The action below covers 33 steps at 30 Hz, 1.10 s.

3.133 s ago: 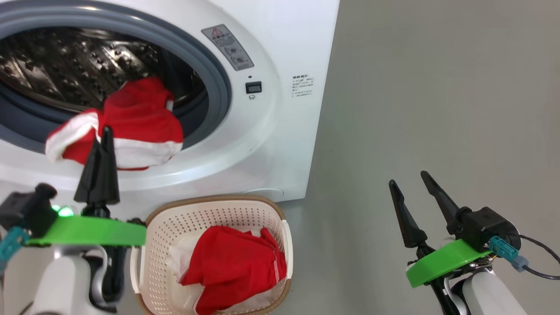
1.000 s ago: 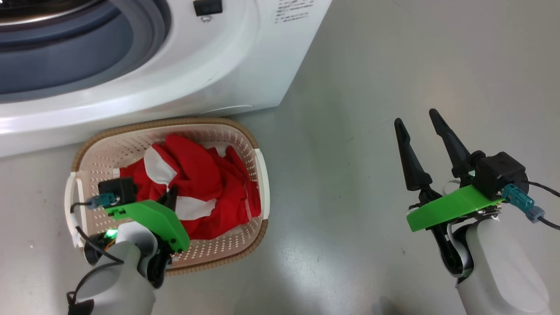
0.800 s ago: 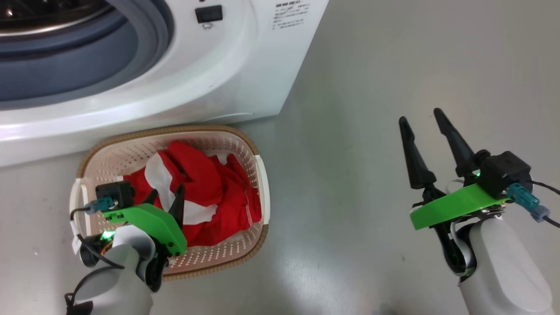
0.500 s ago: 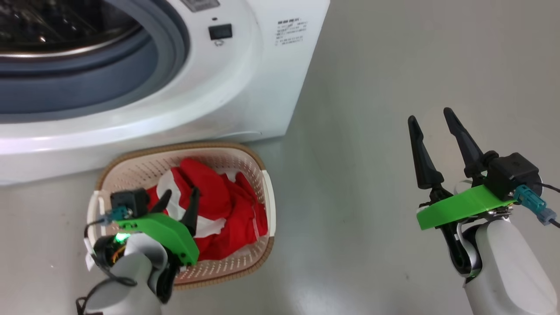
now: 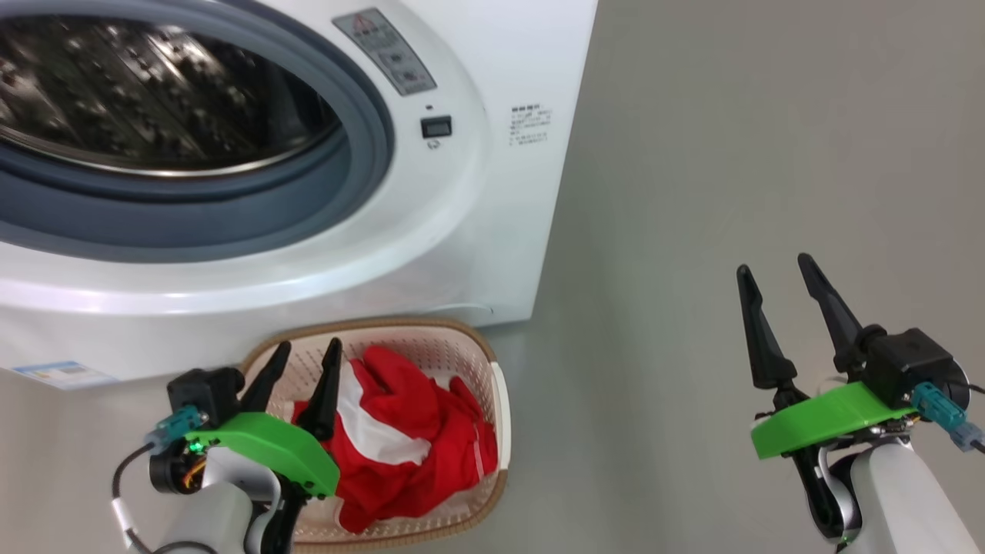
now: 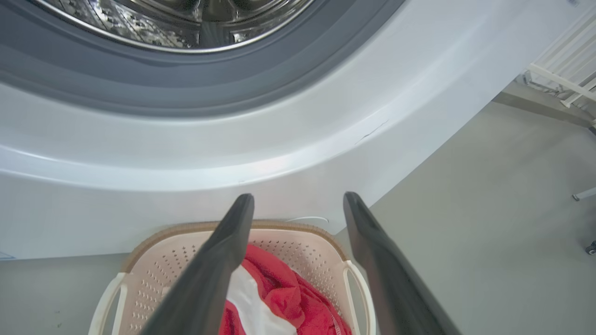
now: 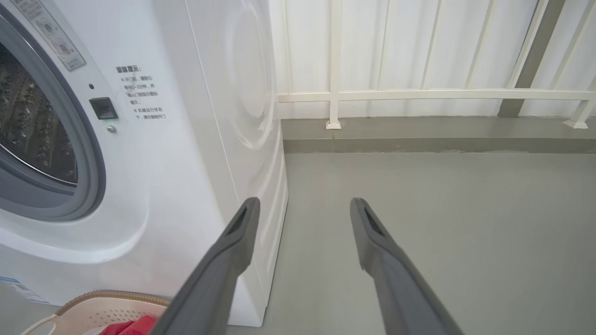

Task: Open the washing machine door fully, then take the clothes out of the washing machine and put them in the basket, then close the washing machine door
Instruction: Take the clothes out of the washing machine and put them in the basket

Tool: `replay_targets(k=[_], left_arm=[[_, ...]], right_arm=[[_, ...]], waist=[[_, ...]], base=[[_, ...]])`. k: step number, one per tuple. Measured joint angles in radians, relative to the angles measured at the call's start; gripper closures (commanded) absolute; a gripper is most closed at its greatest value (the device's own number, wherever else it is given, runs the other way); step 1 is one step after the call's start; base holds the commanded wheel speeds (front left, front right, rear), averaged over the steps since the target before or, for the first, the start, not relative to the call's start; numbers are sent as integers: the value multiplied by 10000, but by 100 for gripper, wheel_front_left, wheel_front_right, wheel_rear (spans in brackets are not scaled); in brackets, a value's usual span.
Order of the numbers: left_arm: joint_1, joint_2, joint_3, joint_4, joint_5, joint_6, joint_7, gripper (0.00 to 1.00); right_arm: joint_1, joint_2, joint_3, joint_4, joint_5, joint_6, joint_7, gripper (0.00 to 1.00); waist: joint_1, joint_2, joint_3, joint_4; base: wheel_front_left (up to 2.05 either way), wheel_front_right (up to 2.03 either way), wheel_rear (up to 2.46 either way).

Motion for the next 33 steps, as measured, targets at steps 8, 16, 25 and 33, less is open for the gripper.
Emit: replay_targets(k=[8,16,25,33], left_arm=[[928,-38,1043,-1565,861,4,0,0],[2080,-100,1946,-2995,1306,6,0,0],[3447,-56,2263,-4330,1662,6,-2,0],[4283,182,2491,-4922,1912,2,-2,0]], right_arm=[[425,12,-130,-405,-121,-2,0,0],[1001,21,-290,-840,-123,-2,0,0],[1765,36,-324,-1277,-119,-2,0,0],[2239,61,-416,-1402,-96,-2,0,0]], waist=[[0,0,-945,220],[0,0,-1770,341],[0,0,-2535,480],[0,0,-3073,480]], base=[[0,0,0],[0,0,0],[0,0,0],[0,0,0]])
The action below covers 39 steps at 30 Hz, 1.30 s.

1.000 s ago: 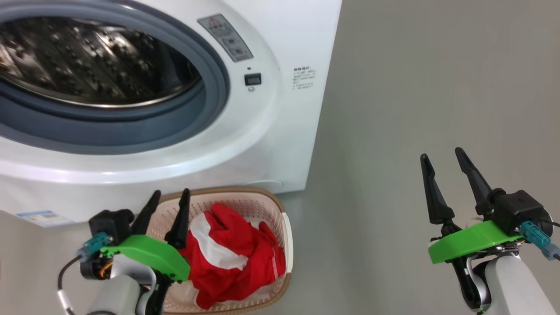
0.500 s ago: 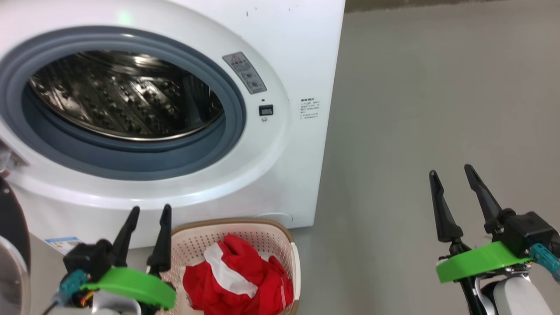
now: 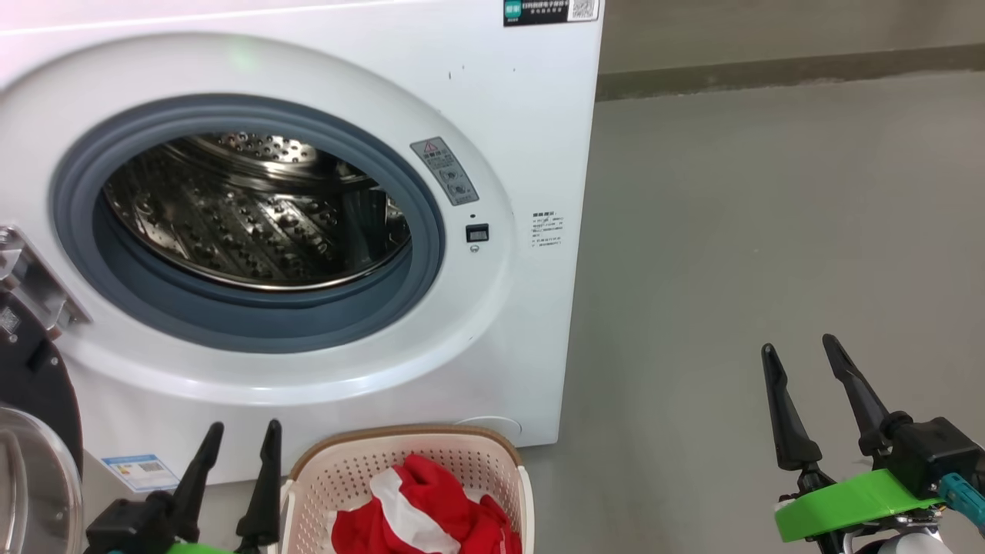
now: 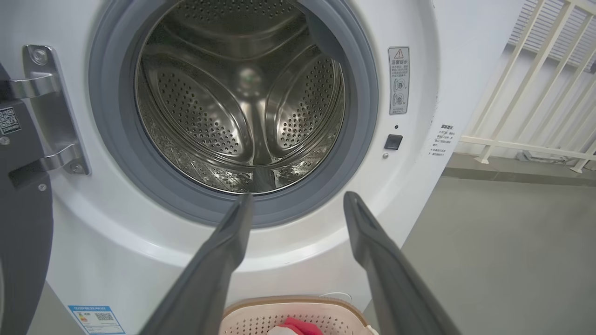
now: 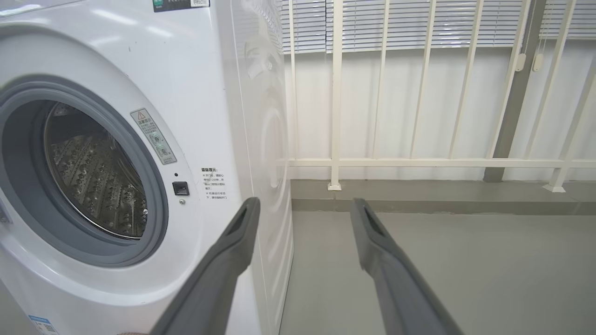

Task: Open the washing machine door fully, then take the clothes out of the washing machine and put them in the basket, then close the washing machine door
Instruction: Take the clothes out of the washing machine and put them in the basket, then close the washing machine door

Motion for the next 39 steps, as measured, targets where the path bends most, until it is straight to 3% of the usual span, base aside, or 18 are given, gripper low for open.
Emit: replay_targets(k=[39], left_arm=[[559,153,341,-895,182,0,0,0]], right_arm=[[147,40,-52,153,188,0,0,0]], waist=[[0,0,-100,-244]], base=[[0,0,0]])
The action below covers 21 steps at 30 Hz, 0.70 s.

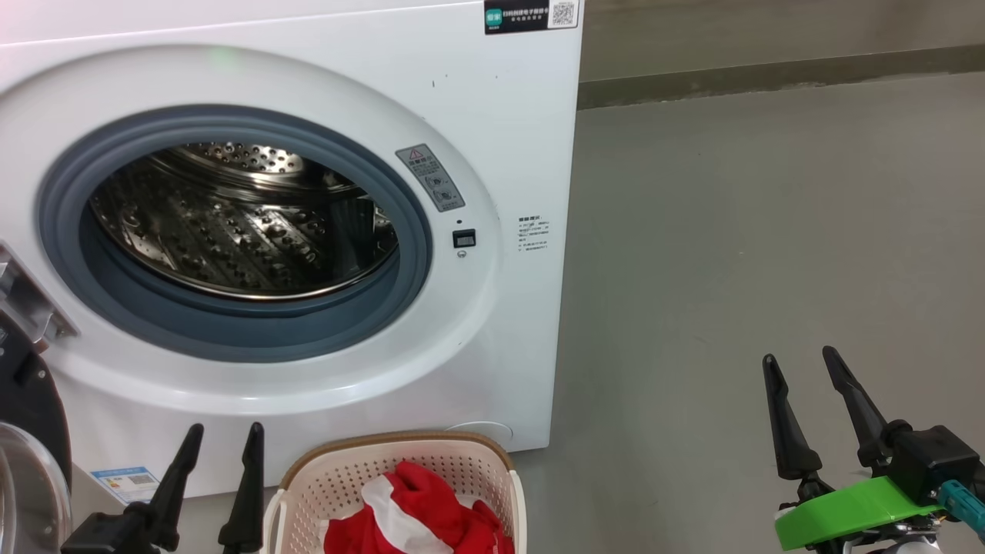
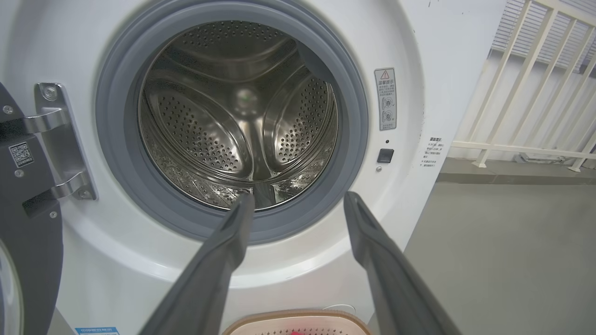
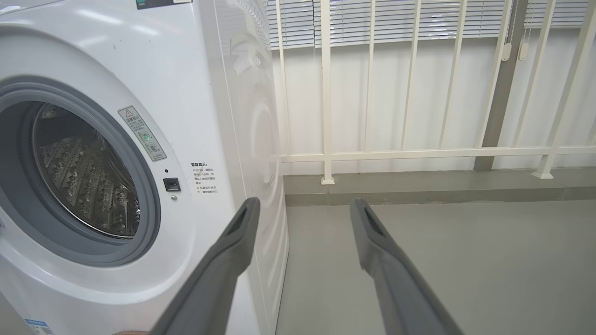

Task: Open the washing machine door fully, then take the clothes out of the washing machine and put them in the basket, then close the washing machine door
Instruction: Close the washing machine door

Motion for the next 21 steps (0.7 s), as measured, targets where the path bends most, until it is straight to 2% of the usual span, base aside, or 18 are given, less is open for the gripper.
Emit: replay_targets(k=[9,21], left_arm=[[0,-65,59,-36,307,12,0,0],[-2,-107,23,96,284,12,0,0]], right_arm=[[-5,0,13,33,0,2,0,0],[-7,2,56,98,15,0,0,0]], waist=[[0,0,-32,-38],[0,0,-46,12]], base=[[-59,59,0],[-174,174,0]])
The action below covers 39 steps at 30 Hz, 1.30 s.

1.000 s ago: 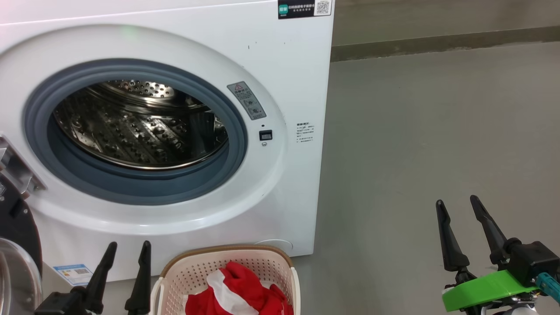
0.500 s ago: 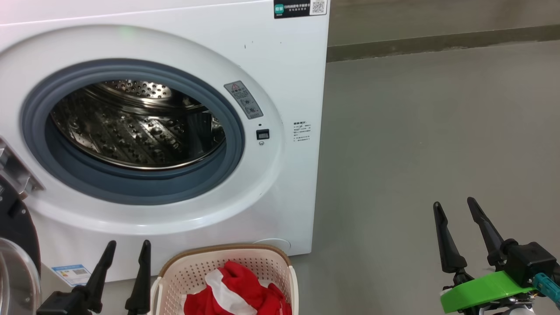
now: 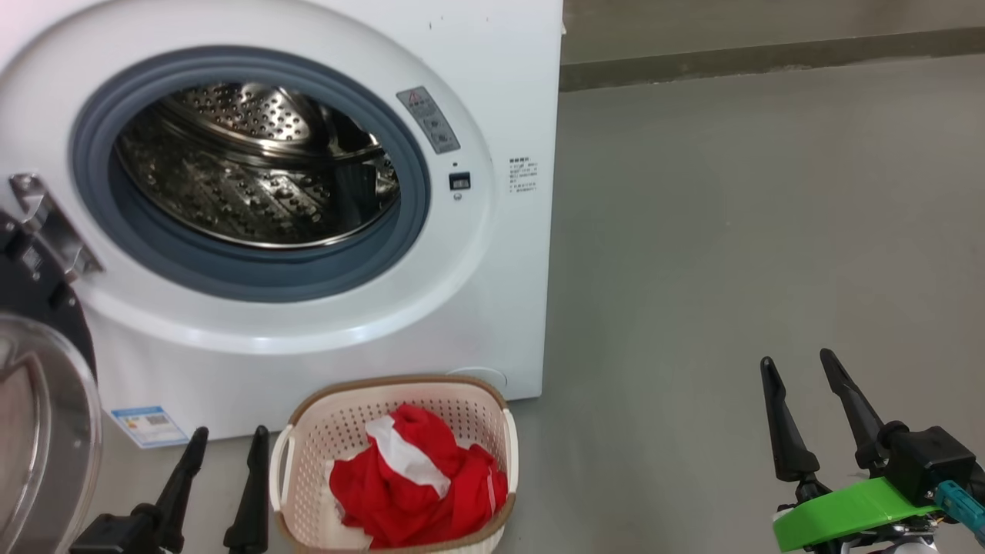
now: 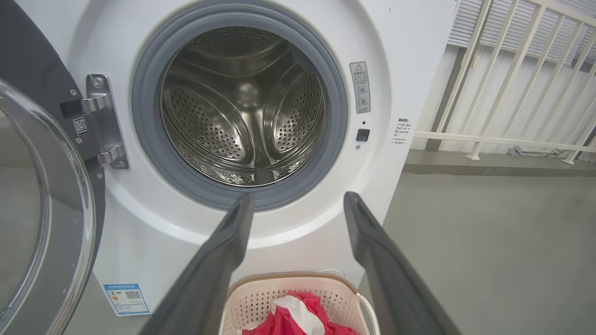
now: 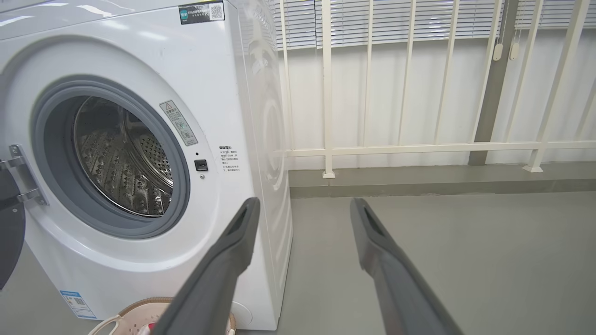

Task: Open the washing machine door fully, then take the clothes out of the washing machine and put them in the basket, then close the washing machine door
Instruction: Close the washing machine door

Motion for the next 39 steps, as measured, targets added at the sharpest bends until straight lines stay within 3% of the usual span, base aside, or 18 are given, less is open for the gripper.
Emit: replay_targets(k=[21,36,39], left_arm=[[-5,61,-328,435,146,27,10,0],[-6,155,-472,-339,412,458,196,0],[-50,167,-430,-518,587,658,155,0]], right_arm=[[0,0,73,107,-4,0,2,0],[0,0,146,-134,-17,0,0,0],[-12,-2,203,-238,-17,0,0,0]], waist=[[0,0,-62,228],[0,0,135,1342],[0,0,236,1833]], base=[[-36,36,0],[0,0,0],[0,0,0]])
